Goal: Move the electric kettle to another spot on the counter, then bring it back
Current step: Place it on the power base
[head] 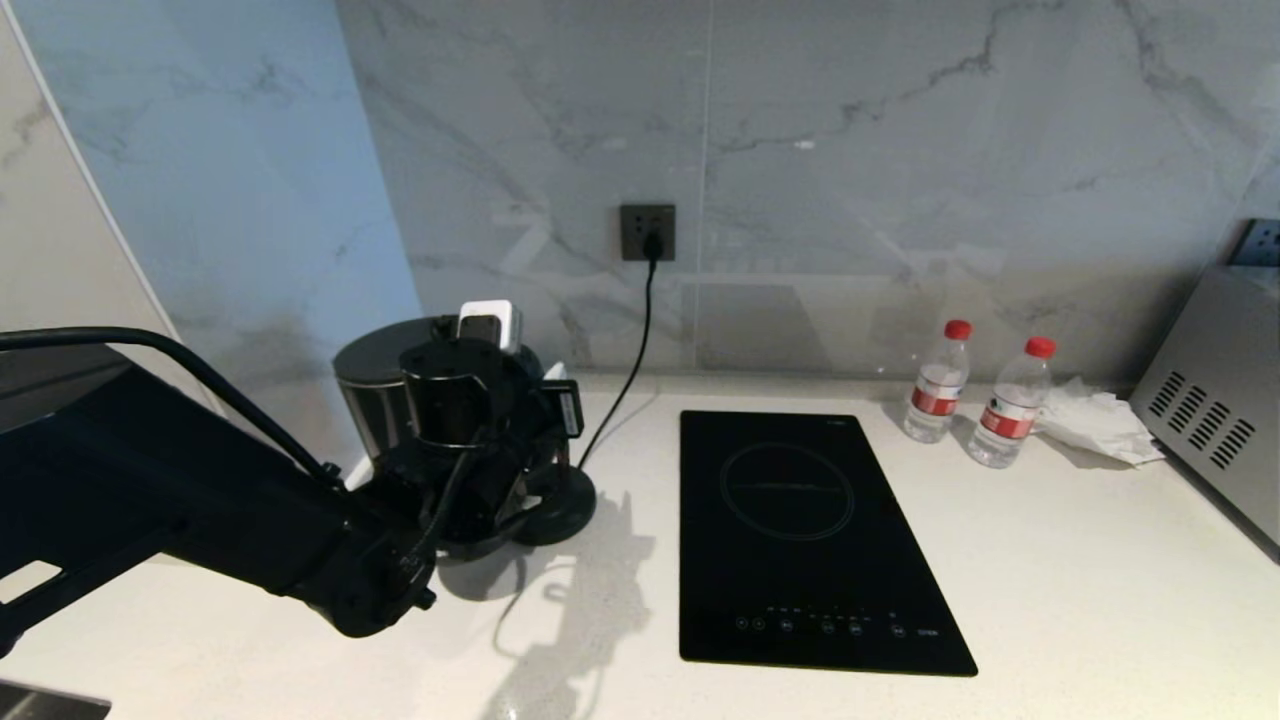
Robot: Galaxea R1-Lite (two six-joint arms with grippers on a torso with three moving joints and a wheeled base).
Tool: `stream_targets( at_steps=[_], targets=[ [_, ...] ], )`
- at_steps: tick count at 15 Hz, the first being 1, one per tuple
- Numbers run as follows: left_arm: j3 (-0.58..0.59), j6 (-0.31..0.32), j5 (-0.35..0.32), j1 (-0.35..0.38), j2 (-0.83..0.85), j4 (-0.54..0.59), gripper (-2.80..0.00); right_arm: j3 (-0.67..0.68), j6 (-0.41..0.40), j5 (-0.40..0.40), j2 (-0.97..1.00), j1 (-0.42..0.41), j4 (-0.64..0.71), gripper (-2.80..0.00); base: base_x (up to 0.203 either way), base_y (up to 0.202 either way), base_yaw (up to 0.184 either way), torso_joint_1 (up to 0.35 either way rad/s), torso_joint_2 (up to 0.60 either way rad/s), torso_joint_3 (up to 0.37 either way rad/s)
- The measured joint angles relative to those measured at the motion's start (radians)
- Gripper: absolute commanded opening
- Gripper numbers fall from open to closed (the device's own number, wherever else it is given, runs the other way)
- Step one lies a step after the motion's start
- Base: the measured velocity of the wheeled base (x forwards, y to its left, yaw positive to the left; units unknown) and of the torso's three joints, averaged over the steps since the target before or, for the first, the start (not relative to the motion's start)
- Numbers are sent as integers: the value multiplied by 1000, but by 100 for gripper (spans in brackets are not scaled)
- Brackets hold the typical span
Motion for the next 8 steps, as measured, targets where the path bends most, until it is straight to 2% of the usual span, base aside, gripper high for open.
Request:
stream_targets(
  at_steps=[4, 8],
  targets=[
    [-62, 16, 1, -39, 21, 13, -280, 0, 0, 0, 0, 0, 0, -280, 0, 0, 0, 0, 0, 0],
    [-96, 60, -1, -75, 51, 2, -280, 0, 0, 0, 0, 0, 0, -280, 0, 0, 0, 0, 0, 0]
  ],
)
